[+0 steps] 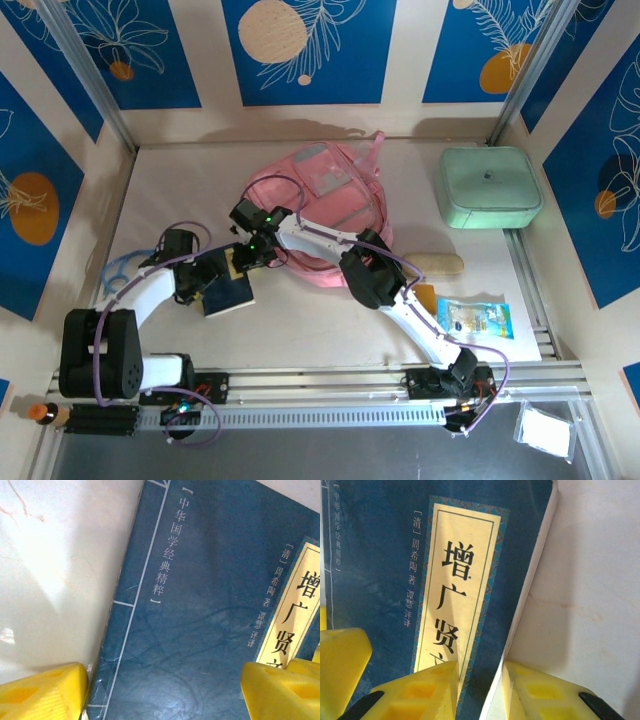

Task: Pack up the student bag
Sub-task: Pick up the book from the middle-left of the table.

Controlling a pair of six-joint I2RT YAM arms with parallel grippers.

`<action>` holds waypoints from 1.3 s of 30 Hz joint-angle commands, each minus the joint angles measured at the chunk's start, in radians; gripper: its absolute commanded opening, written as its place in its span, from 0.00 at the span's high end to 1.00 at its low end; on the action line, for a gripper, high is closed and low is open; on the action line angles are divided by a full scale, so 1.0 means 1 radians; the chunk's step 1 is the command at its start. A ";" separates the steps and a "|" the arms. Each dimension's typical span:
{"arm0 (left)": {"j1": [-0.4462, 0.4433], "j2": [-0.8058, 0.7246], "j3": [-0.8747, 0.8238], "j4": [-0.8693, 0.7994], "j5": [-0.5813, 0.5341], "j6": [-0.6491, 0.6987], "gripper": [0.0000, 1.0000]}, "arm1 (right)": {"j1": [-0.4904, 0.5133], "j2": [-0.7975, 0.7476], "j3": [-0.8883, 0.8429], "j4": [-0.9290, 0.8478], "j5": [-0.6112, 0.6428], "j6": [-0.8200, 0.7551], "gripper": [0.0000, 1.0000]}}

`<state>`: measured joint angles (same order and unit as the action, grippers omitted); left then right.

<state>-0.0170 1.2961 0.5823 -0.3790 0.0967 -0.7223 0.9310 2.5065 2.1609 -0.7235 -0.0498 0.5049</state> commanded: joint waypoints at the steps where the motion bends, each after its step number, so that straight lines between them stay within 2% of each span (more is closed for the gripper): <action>1: 0.009 0.020 0.002 0.023 0.101 0.018 0.22 | -0.004 0.037 0.022 -0.049 -0.018 0.001 0.71; 6: 0.009 -0.044 0.007 0.119 0.353 -0.032 0.27 | -0.007 0.046 0.023 -0.054 -0.030 0.029 0.71; 12: 0.009 -0.178 0.068 0.021 0.401 -0.035 0.34 | -0.020 0.057 0.024 -0.055 -0.032 0.082 0.74; 16: 0.009 -0.196 0.060 0.046 0.471 -0.047 0.41 | -0.030 0.055 0.016 -0.056 -0.032 0.092 0.76; 25: 0.009 -0.101 0.034 0.091 0.424 -0.073 0.56 | -0.032 0.057 0.010 -0.064 -0.016 0.092 0.81; 31: 0.009 -0.062 0.036 0.113 0.401 -0.085 0.61 | -0.040 0.054 0.002 -0.061 -0.024 0.090 0.81; 35: 0.009 -0.051 0.048 0.108 0.380 -0.082 0.64 | -0.041 0.045 0.002 -0.060 -0.020 0.089 0.81; 39: 0.009 -0.067 0.057 0.083 0.340 -0.070 0.72 | -0.040 0.014 -0.006 -0.042 -0.035 0.069 0.80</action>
<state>-0.0002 1.2430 0.6167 -0.3153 0.4423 -0.8070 0.8764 2.5122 2.1750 -0.7490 -0.0544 0.5838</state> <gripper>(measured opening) 0.290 0.201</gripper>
